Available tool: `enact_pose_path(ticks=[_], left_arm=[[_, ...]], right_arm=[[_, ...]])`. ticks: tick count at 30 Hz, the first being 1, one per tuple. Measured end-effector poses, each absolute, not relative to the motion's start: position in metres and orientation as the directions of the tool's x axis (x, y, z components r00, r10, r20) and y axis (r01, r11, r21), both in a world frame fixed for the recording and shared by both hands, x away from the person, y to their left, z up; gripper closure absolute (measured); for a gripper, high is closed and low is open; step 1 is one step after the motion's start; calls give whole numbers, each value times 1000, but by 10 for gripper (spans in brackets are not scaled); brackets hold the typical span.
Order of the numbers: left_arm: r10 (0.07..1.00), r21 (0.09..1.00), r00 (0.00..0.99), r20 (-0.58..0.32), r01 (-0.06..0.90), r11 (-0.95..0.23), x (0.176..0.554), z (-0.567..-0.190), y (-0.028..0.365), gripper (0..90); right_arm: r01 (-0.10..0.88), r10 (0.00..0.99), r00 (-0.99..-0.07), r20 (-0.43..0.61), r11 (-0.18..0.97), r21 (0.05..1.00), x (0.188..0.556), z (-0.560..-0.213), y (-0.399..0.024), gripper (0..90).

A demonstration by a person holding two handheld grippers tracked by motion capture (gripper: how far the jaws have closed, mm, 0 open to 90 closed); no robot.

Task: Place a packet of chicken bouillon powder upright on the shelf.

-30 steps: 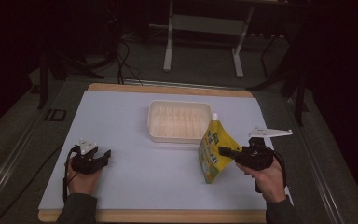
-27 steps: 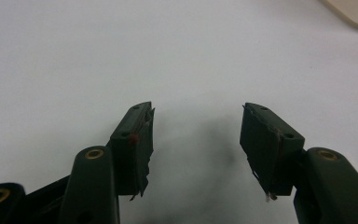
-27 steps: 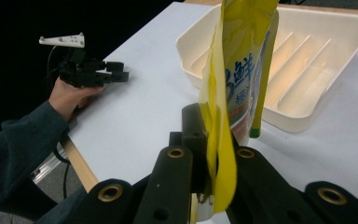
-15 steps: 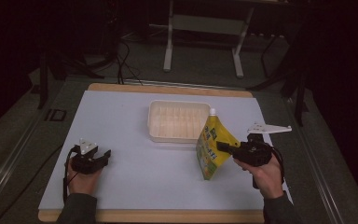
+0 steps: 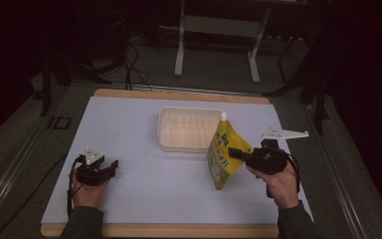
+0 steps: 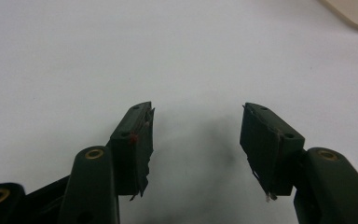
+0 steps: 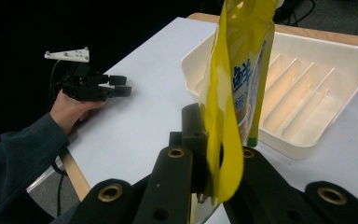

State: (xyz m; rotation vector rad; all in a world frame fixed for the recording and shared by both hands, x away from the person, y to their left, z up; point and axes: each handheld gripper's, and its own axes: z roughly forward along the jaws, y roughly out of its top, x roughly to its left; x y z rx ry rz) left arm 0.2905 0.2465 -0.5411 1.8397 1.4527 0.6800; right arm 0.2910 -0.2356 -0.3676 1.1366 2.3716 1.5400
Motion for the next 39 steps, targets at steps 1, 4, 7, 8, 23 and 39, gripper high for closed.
enact_pose_path(ticks=[1, 4, 7, 8, 23, 39], left_arm=[[971, 779, 238, -14, 611, -139, 291, -541, 246, 436], [971, 779, 238, -13, 611, -140, 290, -541, 246, 436], [971, 778, 240, -11, 612, -142, 290, -541, 246, 436], [971, 778, 240, -10, 612, -143, 290, -541, 246, 436], [971, 777, 240, -10, 613, -143, 291, -541, 246, 436], [971, 777, 240, -9, 613, -144, 291, -541, 246, 436]], right_arm=[[532, 626, -718, 303, 214, 820, 291, -367, -235, 900], [525, 627, -721, 296, 215, 823, 292, -365, -234, 900], [520, 629, -721, 292, 212, 828, 293, -363, -234, 900], [519, 631, -719, 292, 208, 829, 293, -362, -234, 900], [490, 642, -726, 246, 231, 841, 304, -356, -223, 900], [470, 655, -721, 227, 220, 855, 316, -352, -217, 900]])
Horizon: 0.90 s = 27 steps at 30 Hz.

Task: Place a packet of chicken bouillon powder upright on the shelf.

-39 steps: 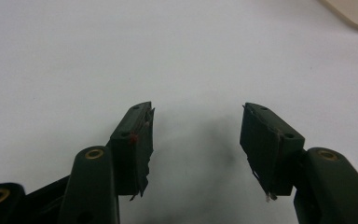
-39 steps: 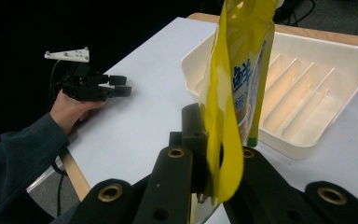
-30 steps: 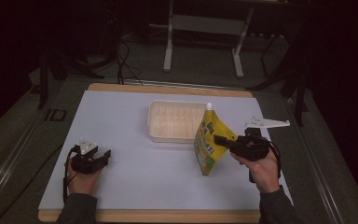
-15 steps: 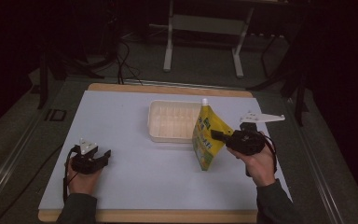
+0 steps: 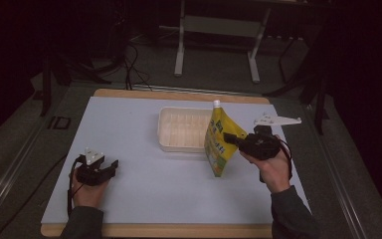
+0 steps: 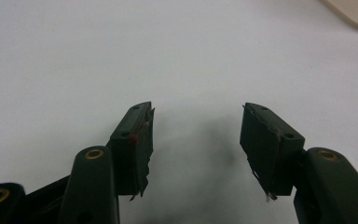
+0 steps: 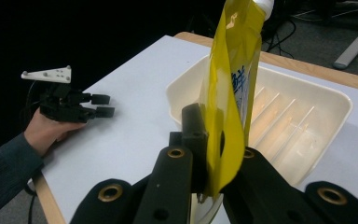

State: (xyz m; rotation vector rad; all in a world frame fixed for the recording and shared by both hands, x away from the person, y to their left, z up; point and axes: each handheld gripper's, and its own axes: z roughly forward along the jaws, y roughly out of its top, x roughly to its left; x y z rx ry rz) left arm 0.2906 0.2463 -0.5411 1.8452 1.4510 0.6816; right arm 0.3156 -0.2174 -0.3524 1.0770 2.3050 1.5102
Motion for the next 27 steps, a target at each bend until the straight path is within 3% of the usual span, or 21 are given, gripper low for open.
enact_pose_path(ticks=[27], left_arm=[[971, 778, 239, -14, 612, -140, 291, -541, 246, 436]], right_arm=[[446, 709, -683, 172, 219, 868, 342, -353, -206, 900]])
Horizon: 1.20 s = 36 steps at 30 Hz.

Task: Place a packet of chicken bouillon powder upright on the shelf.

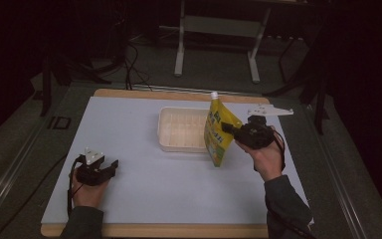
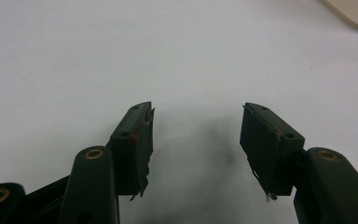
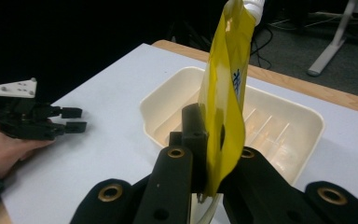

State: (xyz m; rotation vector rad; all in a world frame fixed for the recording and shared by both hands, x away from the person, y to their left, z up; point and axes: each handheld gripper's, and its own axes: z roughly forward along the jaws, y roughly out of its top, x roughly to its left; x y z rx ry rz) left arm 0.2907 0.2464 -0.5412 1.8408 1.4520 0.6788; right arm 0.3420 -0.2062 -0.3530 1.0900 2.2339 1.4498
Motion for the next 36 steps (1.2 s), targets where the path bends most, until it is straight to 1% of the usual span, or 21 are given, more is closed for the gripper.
enact_pose_path(ticks=[15, 22, 31, 36], left_arm=[[971, 778, 239, -16, 613, -138, 291, -541, 247, 436], [971, 778, 239, -16, 613, -138, 291, -541, 247, 436], [971, 779, 239, -16, 612, -138, 291, -541, 247, 436], [971, 779, 239, -18, 612, -137, 291, -541, 247, 436]], right_arm=[[435, 748, -651, 131, 227, 871, 354, -352, -196, 900], [435, 766, -630, 129, 210, 876, 365, -353, -188, 900], [438, 798, -585, 145, 161, 884, 377, -357, -185, 900], [427, 811, -572, 123, 166, 889, 381, -356, -181, 900]])
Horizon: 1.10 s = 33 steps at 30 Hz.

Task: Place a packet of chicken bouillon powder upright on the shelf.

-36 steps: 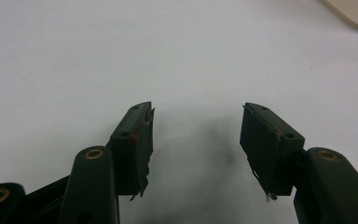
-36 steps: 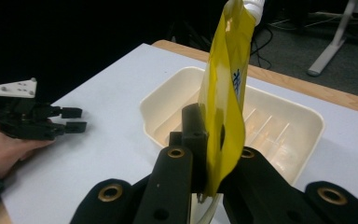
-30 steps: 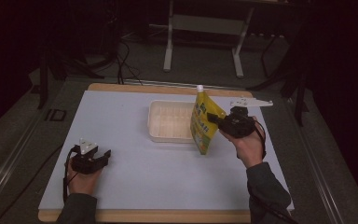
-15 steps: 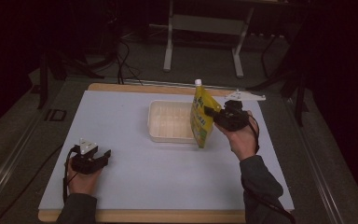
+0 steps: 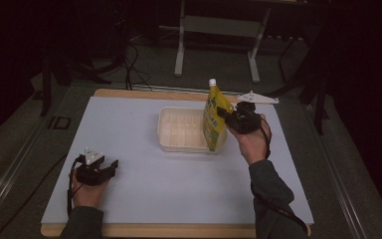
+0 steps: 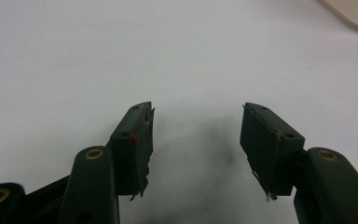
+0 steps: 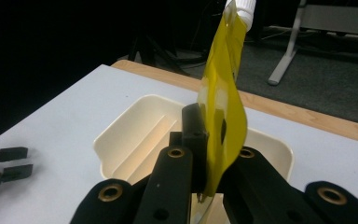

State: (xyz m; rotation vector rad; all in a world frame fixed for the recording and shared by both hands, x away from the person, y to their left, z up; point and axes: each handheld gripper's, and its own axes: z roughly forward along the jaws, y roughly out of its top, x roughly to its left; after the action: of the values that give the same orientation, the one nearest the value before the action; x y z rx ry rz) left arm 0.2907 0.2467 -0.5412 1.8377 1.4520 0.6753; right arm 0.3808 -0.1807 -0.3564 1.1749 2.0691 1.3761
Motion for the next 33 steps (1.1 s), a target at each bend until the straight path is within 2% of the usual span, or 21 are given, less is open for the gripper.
enact_pose_path(ticks=[33], left_arm=[[971, 779, 239, -19, 612, -135, 291, -541, 247, 436]], right_arm=[[407, 836, -526, 155, 88, 909, 398, -363, -164, 900]])
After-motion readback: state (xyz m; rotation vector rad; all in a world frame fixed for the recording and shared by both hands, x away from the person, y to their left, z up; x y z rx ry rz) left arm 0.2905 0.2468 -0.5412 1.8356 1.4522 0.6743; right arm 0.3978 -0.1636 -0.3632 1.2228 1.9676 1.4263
